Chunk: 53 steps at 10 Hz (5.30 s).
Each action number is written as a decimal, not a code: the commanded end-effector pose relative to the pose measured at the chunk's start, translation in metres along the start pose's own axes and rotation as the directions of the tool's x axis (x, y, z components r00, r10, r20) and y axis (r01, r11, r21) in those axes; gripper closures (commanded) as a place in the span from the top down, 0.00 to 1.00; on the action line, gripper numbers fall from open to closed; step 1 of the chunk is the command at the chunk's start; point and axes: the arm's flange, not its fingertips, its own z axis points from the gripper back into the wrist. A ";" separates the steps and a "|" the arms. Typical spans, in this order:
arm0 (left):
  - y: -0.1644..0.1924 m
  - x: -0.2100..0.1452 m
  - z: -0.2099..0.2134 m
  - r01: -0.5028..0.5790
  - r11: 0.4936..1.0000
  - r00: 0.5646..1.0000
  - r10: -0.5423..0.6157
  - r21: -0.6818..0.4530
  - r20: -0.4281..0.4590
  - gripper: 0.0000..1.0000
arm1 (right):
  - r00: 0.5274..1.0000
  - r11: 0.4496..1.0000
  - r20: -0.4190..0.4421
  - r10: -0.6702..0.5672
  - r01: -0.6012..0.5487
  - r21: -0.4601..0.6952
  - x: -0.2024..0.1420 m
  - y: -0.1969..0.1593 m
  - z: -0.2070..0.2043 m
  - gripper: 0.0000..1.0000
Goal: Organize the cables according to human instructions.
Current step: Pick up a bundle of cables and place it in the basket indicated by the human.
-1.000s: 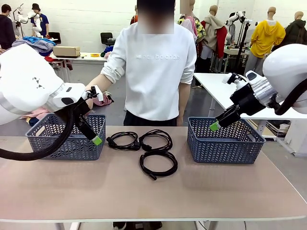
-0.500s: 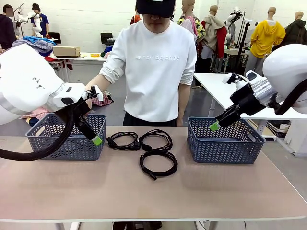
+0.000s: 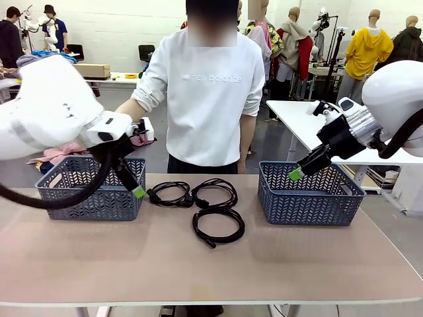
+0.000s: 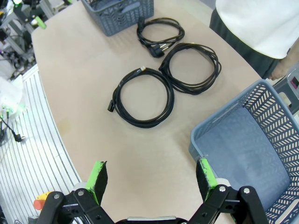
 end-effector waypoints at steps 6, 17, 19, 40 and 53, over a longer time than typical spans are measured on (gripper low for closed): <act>0.103 0.116 -0.070 0.249 0.966 0.925 -0.216 0.069 -0.313 1.00 | 1.000 1.000 0.028 0.009 -0.010 0.016 0.001 -0.002 0.000 1.00; 0.129 0.116 -0.115 0.221 0.975 0.919 -0.220 -0.035 -0.326 1.00 | 1.000 1.000 0.028 0.009 -0.010 0.016 0.001 -0.002 0.000 1.00; 0.133 0.111 -0.130 0.289 0.956 0.904 -0.286 -0.038 -0.317 1.00 | 1.000 1.000 0.028 0.009 -0.010 0.016 0.001 -0.002 0.000 1.00; 0.149 0.075 -0.237 0.422 0.868 0.806 -0.492 -0.263 -0.329 1.00 | 1.000 1.000 0.028 0.009 -0.010 0.016 0.001 -0.002 0.000 1.00; 0.151 0.082 -0.226 0.412 0.874 0.818 -0.479 -0.255 -0.319 0.00 | 1.000 1.000 0.028 0.009 -0.010 0.016 0.001 -0.002 0.000 1.00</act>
